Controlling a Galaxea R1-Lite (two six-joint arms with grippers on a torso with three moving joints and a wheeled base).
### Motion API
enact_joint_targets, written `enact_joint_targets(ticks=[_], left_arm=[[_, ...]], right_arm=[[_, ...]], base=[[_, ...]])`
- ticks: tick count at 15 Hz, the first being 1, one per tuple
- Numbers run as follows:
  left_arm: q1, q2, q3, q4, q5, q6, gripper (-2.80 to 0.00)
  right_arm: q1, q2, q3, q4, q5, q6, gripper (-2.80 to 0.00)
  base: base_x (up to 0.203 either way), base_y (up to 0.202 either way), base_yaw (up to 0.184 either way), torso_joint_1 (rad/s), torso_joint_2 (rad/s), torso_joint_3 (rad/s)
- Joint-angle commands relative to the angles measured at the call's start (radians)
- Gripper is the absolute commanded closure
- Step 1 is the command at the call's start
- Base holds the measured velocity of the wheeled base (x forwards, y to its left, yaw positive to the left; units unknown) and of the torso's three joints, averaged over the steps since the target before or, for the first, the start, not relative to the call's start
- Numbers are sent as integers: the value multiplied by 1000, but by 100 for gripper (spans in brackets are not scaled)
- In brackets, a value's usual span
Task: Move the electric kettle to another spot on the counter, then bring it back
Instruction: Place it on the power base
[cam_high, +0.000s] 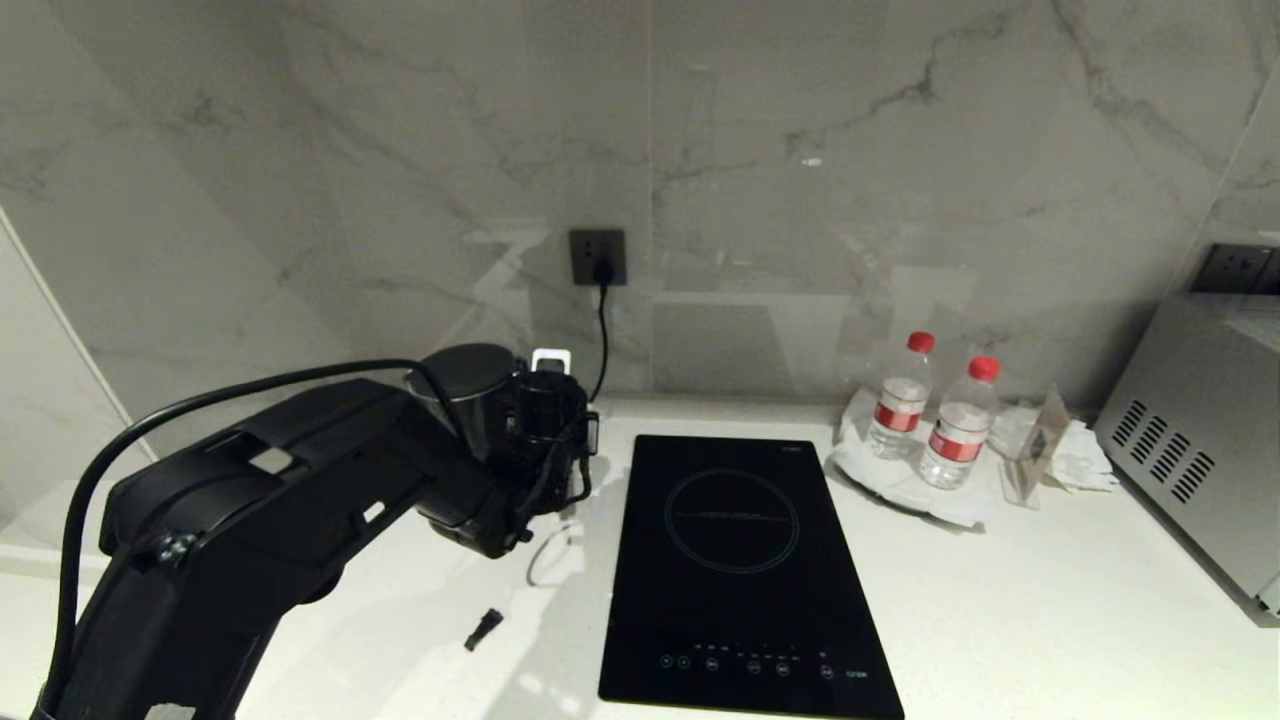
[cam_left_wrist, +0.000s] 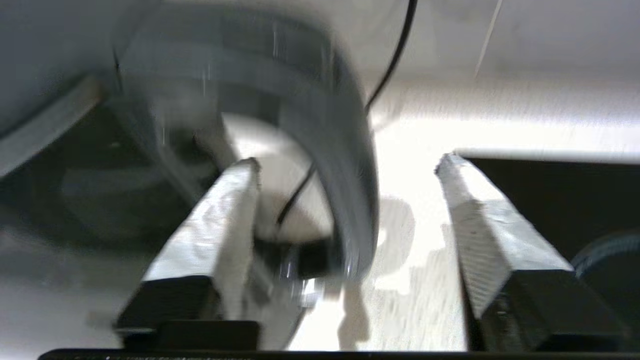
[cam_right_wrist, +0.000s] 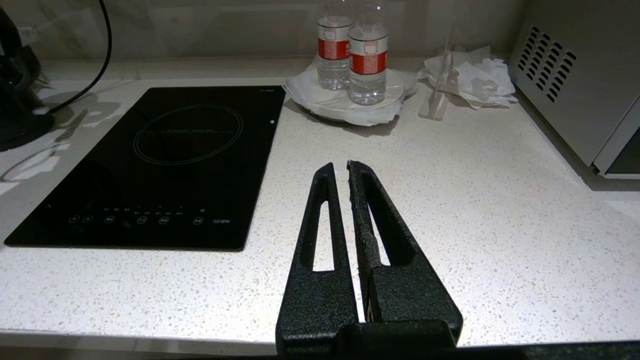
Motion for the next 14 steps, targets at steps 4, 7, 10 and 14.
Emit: enact_joint_targets(ticks=[4, 7, 10, 14], left_arm=[[-2, -41, 149, -71, -4, -3, -280], [-14, -56, 247, -149, -6, -3, -280], [-26, -77, 345, -217, -8, -5, -280], [-81, -116, 461, -271, -11, -41, -280]], right_arm=[[0, 0, 0, -2, 0, -1, 0], [0, 0, 0, 0, 0, -2, 0], [0, 0, 0, 0, 0, -1, 0], [0, 0, 0, 0, 0, -1, 0]], base=[[0, 0, 0, 0, 0, 0], [0, 0, 0, 0, 0, 0], [0, 0, 0, 0, 0, 0], [0, 0, 0, 0, 0, 0]])
